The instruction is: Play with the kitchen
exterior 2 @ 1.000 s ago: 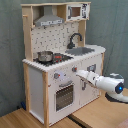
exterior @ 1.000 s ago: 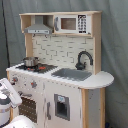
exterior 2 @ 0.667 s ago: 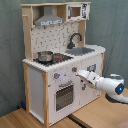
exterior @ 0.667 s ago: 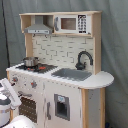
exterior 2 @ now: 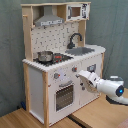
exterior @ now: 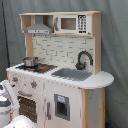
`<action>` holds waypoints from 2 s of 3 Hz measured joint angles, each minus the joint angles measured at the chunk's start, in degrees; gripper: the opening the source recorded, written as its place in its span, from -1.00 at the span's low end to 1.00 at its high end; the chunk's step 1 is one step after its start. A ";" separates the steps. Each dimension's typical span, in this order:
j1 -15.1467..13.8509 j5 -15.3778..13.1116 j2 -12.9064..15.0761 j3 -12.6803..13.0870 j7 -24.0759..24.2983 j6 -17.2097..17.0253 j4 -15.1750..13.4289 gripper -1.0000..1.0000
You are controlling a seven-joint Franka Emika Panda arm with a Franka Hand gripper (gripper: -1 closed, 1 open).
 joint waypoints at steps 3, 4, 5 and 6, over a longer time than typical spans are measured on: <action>0.02 0.00 -1.14 2.50 19.25 2.81 -1.71 1.00; -0.09 0.00 -1.36 3.70 25.16 3.75 -2.94 1.00; -0.66 0.00 -1.44 4.95 31.39 4.11 -3.48 1.00; -3.44 0.00 -1.52 5.37 36.26 6.12 -3.34 1.00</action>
